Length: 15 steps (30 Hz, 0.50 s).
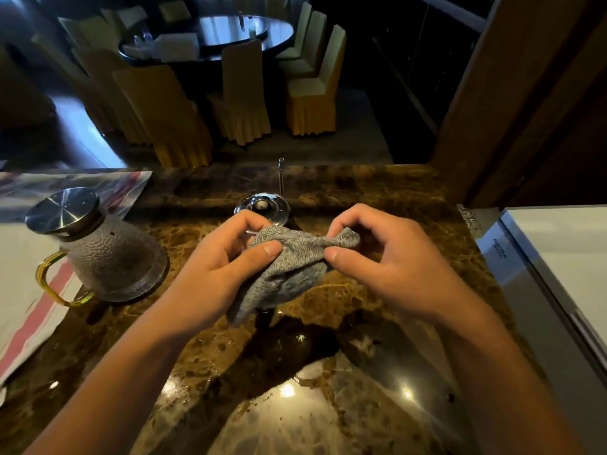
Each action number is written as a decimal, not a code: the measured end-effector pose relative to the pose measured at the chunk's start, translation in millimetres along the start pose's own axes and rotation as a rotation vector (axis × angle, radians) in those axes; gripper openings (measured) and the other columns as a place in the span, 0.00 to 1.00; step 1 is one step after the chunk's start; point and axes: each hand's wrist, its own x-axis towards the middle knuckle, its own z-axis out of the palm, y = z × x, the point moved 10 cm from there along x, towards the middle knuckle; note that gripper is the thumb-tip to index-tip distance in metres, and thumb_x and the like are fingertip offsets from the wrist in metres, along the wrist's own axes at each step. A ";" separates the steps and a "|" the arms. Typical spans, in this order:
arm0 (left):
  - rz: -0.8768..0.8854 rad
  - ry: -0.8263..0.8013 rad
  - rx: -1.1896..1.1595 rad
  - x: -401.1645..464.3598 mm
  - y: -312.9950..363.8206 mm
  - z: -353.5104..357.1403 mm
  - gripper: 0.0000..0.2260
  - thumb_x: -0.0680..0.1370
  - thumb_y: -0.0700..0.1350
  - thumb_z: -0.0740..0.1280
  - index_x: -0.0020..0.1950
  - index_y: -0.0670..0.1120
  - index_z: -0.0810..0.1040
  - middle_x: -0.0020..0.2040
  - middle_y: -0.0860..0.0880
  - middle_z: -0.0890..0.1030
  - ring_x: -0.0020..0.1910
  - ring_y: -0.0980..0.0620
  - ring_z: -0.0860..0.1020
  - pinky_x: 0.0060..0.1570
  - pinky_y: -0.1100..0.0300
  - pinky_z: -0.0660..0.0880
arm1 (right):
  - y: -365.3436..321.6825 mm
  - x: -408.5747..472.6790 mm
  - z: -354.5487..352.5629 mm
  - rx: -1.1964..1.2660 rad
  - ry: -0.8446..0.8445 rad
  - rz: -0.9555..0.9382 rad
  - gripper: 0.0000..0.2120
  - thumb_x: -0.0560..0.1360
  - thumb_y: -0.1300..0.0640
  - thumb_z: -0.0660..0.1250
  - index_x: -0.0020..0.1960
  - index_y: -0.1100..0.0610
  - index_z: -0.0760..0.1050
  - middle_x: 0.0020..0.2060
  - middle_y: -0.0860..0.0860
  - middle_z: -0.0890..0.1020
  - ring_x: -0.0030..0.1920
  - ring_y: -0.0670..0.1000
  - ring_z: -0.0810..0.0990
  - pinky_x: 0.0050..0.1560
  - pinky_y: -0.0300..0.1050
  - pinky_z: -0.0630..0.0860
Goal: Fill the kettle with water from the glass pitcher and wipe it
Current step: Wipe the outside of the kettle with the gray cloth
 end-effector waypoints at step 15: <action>0.326 -0.076 0.475 -17.0 26.9 28.8 0.12 0.80 0.53 0.66 0.60 0.51 0.81 0.54 0.57 0.82 0.56 0.53 0.81 0.53 0.58 0.79 | -48.6 -13.6 -2.9 -0.082 0.178 -0.124 0.03 0.77 0.52 0.75 0.48 0.49 0.83 0.41 0.44 0.85 0.44 0.45 0.83 0.43 0.40 0.78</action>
